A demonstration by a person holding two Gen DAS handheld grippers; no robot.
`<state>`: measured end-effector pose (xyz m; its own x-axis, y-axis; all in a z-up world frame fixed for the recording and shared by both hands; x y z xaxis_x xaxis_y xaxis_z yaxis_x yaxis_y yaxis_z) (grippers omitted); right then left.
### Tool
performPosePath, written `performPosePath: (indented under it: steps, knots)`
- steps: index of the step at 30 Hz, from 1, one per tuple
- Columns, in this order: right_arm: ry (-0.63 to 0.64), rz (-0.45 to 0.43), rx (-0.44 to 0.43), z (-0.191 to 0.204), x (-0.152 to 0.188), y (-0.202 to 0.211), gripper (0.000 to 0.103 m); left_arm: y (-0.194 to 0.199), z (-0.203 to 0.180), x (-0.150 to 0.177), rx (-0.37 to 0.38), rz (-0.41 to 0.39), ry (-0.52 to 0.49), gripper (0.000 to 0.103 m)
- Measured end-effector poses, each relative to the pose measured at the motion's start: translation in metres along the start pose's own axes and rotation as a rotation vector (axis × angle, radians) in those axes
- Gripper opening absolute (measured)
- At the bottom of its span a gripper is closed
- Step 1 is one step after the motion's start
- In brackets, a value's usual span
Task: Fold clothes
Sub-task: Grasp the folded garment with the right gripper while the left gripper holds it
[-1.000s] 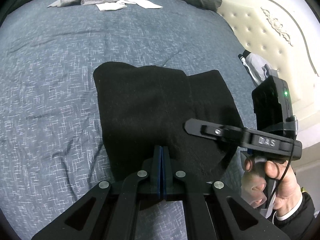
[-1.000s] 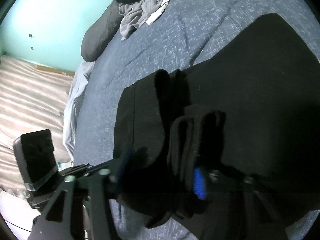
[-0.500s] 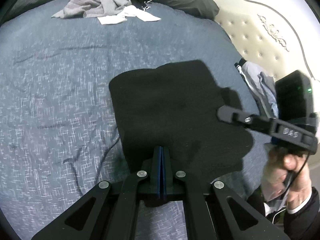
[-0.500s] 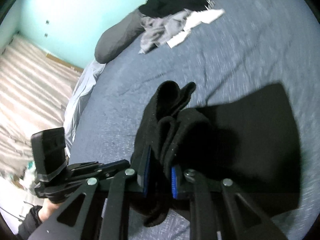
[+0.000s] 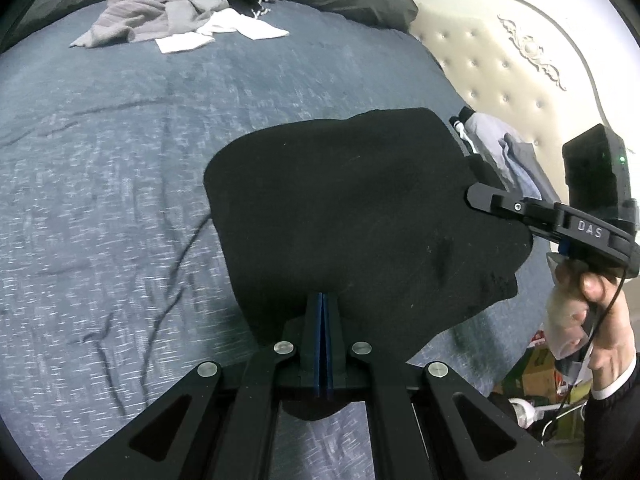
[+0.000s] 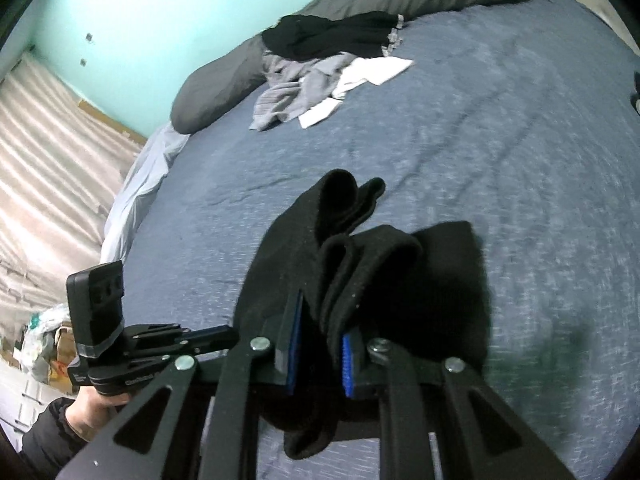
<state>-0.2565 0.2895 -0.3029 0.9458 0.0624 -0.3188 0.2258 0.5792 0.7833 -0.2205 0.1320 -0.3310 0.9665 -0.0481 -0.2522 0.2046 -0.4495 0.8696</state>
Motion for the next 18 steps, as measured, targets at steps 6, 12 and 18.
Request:
performPosePath:
  steps: [6,12,18]
  knots:
    - [-0.033,0.002,0.002,-0.033,0.006,-0.007,0.015,-0.018,-0.008,-0.001,0.004,0.028,-0.012,0.000]
    - [-0.086,0.029,0.010,-0.062,0.014,-0.023,0.016,-0.037,-0.009,0.000,0.006,0.055,-0.015,0.000]
    - [-0.134,0.027,-0.009,-0.083,0.020,-0.038,0.017,-0.051,-0.007,0.002,0.004,0.064,-0.014,0.000]
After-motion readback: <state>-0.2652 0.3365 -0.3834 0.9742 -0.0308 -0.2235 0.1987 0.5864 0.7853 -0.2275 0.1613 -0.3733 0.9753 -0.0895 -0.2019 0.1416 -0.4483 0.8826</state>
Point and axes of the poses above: each gripper's, at about its wrist camera, not at the fingertips, and y roughly against the way its jaws point, z to its left, x to its underside, the point moved 8 cm from there along -y, roughly the way its jaws point, and after that the axes turned 9 degrees about z, right-handed, at the moved point
